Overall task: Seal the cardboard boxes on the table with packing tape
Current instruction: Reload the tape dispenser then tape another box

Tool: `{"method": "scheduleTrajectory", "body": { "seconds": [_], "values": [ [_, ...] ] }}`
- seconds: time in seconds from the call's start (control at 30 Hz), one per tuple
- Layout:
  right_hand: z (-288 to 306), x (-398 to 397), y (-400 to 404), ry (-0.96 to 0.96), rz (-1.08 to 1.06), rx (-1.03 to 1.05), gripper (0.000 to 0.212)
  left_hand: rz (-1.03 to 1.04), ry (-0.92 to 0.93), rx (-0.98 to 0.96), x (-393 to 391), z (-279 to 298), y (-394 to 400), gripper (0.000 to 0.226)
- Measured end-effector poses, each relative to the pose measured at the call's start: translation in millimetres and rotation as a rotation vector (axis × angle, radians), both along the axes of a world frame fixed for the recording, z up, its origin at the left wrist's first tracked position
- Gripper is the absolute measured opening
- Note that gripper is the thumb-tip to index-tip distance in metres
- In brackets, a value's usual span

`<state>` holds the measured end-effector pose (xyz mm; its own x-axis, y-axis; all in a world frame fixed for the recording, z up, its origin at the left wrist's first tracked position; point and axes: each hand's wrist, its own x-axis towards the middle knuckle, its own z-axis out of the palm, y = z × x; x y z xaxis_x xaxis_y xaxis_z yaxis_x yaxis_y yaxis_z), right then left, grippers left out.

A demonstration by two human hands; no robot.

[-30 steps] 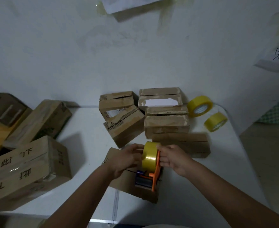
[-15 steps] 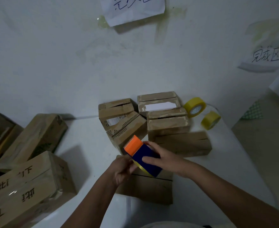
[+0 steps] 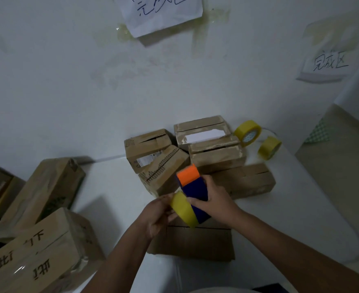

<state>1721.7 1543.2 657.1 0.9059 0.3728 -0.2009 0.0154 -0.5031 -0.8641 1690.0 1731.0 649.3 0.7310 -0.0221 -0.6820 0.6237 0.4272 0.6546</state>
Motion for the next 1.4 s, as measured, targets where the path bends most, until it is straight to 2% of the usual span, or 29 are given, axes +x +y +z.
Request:
{"method": "scheduleTrajectory", "body": {
  "seconds": [0.1,0.2,0.3,0.47,0.57,0.67,0.77,0.9,1.0,1.03,1.13,1.2,1.3,1.4],
  "values": [
    [2,8,-1,0.045,-0.189,-0.048,0.062,-0.017,-0.06,0.083,5,-3,4,0.021],
    [-1,16,-24,0.109,-0.358,0.01,0.06,-0.085,-0.174,0.175,12,8,4,0.023],
    [-4,21,-65,0.092,-0.499,0.051,0.057,-0.128,-0.267,0.169,27,21,-6,0.025],
    [-9,34,-141,0.156,-0.677,0.13,0.044,-0.449,-0.393,0.33,62,32,-75,0.022],
    [-11,44,-182,0.159,-0.733,0.187,0.017,-0.625,-0.434,0.372,82,27,-135,0.026],
    [-18,55,-229,0.187,-0.756,0.159,0.014,-0.876,-0.457,0.423,91,19,-197,0.031],
    [-28,63,-278,0.245,-0.732,0.089,0.028,-1.12,-0.483,0.645,96,-4,-253,0.041],
    [-41,74,-343,0.283,-0.717,-0.001,0.017,-1.355,-0.491,0.823,100,-51,-316,0.044],
    [-50,82,-384,0.279,-0.715,-0.063,0.02,-1.323,-0.648,0.857,104,-73,-356,0.032],
    [-51,84,-394,0.286,-0.702,-0.079,0.022,-1.318,-0.676,0.92,106,-82,-367,0.031],
    [-58,92,-414,0.307,-0.648,-0.092,0.022,-1.326,-0.66,1.292,116,-106,-385,0.04],
    [-63,97,-421,0.308,-0.614,-0.112,0.025,-1.317,-0.738,1.424,122,-116,-389,0.039],
    [-69,108,-428,0.315,-0.596,-0.134,0.03,-1.367,-0.757,1.441,127,-130,-389,0.037],
    [-71,119,-431,0.299,-0.589,-0.129,0.028,-1.267,-0.695,1.302,132,-134,-386,0.029]
  ]
}}
